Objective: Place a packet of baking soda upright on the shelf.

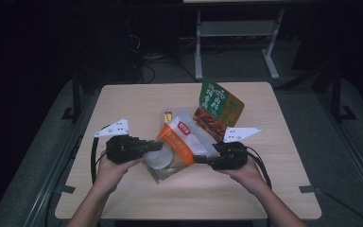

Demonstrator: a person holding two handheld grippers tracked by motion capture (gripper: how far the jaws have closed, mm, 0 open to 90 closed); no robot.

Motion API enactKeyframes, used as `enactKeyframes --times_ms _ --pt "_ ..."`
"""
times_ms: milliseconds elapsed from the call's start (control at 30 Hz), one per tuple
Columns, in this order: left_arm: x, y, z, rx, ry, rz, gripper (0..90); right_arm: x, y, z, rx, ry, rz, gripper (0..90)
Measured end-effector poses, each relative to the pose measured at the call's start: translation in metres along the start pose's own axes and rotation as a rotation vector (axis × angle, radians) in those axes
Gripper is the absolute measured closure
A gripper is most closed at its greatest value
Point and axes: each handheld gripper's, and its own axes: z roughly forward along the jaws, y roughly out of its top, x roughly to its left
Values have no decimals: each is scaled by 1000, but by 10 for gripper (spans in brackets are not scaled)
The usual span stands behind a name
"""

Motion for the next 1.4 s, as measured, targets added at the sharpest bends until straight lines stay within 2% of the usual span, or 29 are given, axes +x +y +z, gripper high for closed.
enactKeyframes --times_ms 100,267,333,433,600,767,833,933,1000,1067,1167,1200,1267,1400 --pt "0 -1 0 -3 1 -6 898 -2 5 4 -23 25 1 676" --pt "2 -3 0 -4 8 -8 898 -4 6 10 -19 49 6 830" --pt "3 -4 2 -2 12 -11 898 -3 6 9 -14 51 -10 891" --pt "5 -7 5 8 21 -14 897 -1 6 8 1 63 -33 897" --pt "10 -10 8 22 17 -30 894 -2 6 7 7 117 -45 900" --pt "15 -14 15 69 24 -20 878 -2 7 5 4 178 -31 900" --pt "14 -16 19 102 47 3 837 -1 8 4 -1 193 -24 900" --pt "14 -18 26 157 47 26 768 1 9 5 -10 231 -23 900" --pt "13 -18 28 170 45 25 683 3 10 5 -16 261 -13 900" --pt "13 -17 28 164 46 31 601 4 10 6 -16 271 -20 900" --pt "12 -16 25 162 36 49 492 6 10 5 -2 266 -36 900" --pt "11 -16 24 163 42 53 428 6 10 3 0 255 -45 900" --pt "10 -18 22 169 52 59 398 6 10 1 -1 255 -31 900" --pt "6 -31 21 200 65 64 345 7 11 -4 -6 242 -37 900"
